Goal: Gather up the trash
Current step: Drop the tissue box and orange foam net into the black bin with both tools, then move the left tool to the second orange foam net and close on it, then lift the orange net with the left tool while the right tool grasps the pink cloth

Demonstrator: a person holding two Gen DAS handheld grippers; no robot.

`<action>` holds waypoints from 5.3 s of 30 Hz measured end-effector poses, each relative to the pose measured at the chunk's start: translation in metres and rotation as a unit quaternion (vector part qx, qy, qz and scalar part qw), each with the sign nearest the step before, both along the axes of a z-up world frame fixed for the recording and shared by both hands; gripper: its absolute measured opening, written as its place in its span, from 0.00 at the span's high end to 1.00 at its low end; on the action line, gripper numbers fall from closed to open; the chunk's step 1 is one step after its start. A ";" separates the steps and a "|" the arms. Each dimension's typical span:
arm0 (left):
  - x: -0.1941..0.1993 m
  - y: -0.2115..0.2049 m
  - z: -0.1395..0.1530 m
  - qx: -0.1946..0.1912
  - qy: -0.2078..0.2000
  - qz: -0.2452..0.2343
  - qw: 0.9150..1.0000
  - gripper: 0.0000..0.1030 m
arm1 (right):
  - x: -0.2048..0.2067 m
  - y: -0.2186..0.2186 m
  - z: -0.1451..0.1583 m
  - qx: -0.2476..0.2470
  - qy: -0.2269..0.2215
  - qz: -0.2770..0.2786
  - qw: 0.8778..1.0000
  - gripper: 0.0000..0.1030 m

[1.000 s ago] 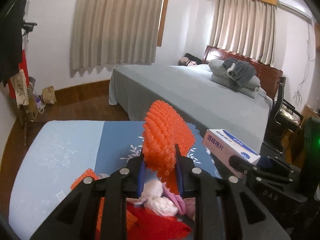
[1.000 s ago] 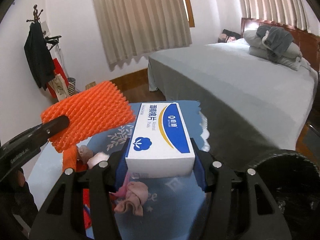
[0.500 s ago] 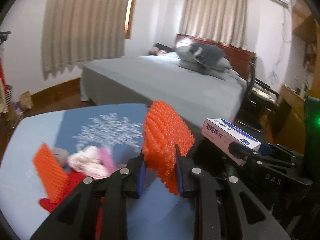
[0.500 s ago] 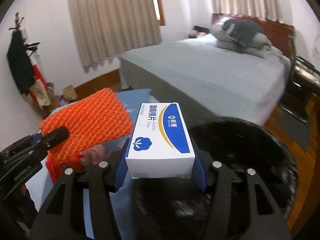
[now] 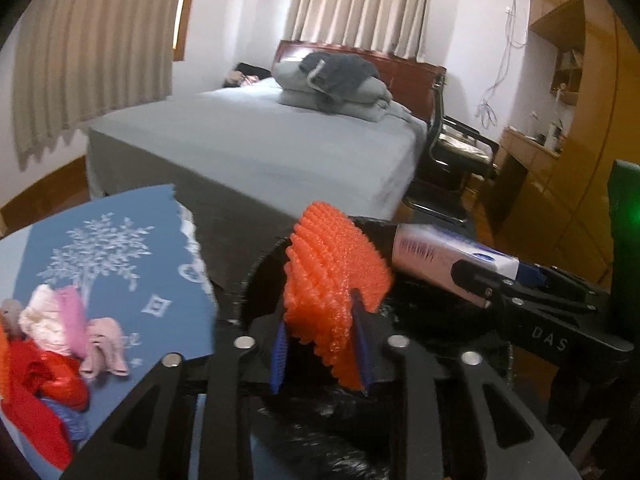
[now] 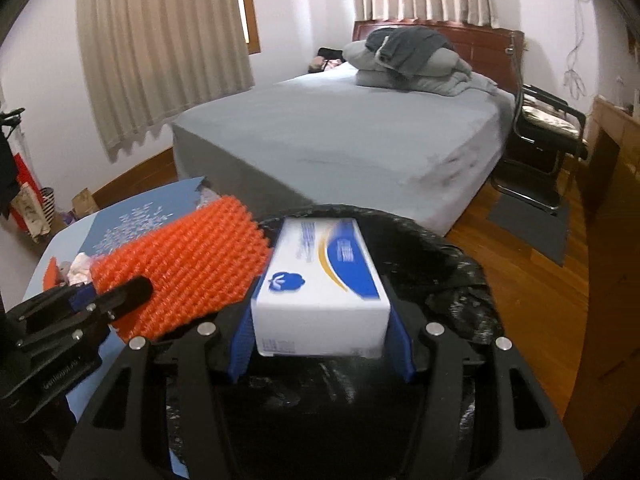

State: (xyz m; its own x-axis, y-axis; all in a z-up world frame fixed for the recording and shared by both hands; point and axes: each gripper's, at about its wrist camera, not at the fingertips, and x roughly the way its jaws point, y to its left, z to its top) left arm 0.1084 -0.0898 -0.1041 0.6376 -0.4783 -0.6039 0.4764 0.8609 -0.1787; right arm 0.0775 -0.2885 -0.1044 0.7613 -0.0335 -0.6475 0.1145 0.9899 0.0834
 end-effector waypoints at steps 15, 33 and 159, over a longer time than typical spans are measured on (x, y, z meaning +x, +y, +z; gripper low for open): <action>-0.011 0.083 0.004 0.037 -0.041 0.117 0.992 0.25 | 0.014 0.042 0.006 0.015 -0.020 0.037 0.999 0.08; -0.013 0.242 -0.015 0.088 -0.035 0.312 0.945 0.23 | 0.066 0.186 0.001 0.028 -0.014 0.169 0.985 0.08; -0.018 0.255 0.015 -0.003 -0.034 0.253 0.967 0.89 | 0.058 0.216 0.013 0.043 0.009 0.266 0.963 0.67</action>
State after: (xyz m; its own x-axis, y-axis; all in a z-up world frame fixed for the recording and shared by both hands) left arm 0.0908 0.1652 -0.0894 0.8290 -0.0983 -0.5505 0.0060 0.9859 -0.1671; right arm 0.1354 -0.0720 -0.0918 0.6451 0.4123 -0.6433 -0.4043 0.8986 0.1706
